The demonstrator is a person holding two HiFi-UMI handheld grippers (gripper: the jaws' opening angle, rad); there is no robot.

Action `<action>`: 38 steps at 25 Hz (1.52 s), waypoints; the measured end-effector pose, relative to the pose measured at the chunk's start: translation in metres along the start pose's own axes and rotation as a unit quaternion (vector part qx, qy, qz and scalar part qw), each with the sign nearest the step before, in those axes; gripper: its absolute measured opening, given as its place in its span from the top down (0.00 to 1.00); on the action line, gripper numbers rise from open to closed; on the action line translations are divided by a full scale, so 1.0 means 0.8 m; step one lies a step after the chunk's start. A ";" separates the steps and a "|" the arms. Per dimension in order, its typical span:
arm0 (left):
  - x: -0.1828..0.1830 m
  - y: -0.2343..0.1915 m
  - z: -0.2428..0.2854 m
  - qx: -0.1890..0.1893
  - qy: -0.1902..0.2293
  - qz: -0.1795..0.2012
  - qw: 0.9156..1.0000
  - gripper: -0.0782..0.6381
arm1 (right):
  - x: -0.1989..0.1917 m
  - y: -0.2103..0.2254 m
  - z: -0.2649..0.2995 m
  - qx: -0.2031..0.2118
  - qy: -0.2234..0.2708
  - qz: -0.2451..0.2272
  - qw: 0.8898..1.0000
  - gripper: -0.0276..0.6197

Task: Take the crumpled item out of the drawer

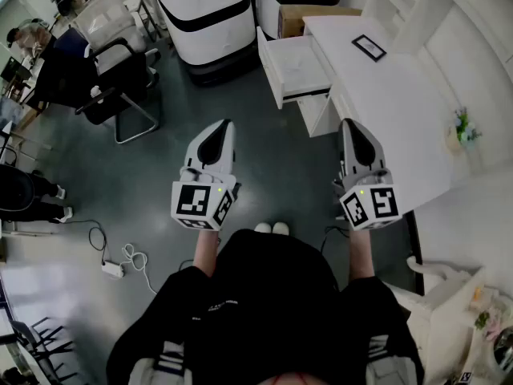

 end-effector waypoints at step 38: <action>-0.049 -0.015 0.179 -0.020 -0.052 -0.026 0.998 0.89 | -0.069 0.119 0.132 0.004 -0.043 0.050 0.998 0.97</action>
Point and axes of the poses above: the fingertips, and each gripper's own axes: z forward along the fingers, y to its right, x out of its top, the point moved 9 cm from there along -z, backward along the fingers, and after that the axes turned 2 degrees about -z, right-handed, at the moved point
